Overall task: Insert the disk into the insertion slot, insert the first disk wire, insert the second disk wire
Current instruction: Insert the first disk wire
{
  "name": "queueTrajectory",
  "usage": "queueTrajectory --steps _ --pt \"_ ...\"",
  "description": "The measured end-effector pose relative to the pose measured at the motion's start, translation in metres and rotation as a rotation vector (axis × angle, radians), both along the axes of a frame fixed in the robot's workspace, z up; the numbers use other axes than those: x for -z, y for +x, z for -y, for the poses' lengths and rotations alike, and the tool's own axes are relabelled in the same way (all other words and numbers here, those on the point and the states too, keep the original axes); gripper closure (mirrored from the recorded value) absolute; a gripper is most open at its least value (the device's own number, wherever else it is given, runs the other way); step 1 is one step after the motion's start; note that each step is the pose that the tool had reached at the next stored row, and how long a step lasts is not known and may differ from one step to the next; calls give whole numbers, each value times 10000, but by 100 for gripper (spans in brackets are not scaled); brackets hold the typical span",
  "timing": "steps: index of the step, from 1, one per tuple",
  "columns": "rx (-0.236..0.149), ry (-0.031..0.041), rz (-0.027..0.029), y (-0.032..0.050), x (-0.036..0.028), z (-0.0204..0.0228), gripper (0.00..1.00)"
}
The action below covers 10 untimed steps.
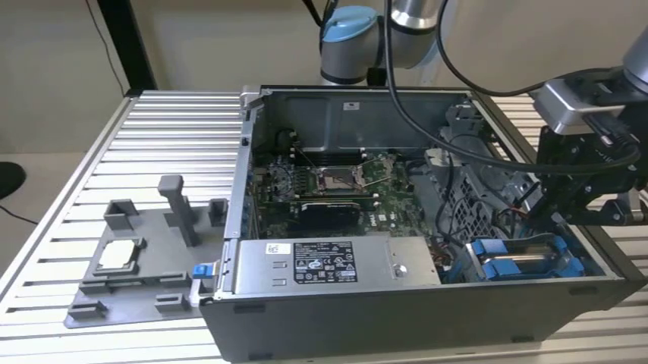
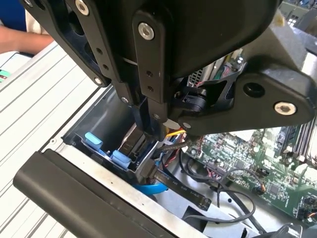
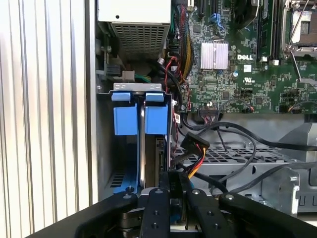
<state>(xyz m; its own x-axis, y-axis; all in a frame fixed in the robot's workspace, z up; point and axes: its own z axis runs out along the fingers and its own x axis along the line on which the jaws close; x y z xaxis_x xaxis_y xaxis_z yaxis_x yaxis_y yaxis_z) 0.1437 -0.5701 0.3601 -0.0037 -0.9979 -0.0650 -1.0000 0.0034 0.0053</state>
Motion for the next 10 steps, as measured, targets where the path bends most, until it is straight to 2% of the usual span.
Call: queueTrajectory --steps 2,3,10 --pt "0 -10 -117 7 0 2 100" --pt "0 -12 -146 9 0 4 100" --pt "-3 -12 -162 28 0 16 100"
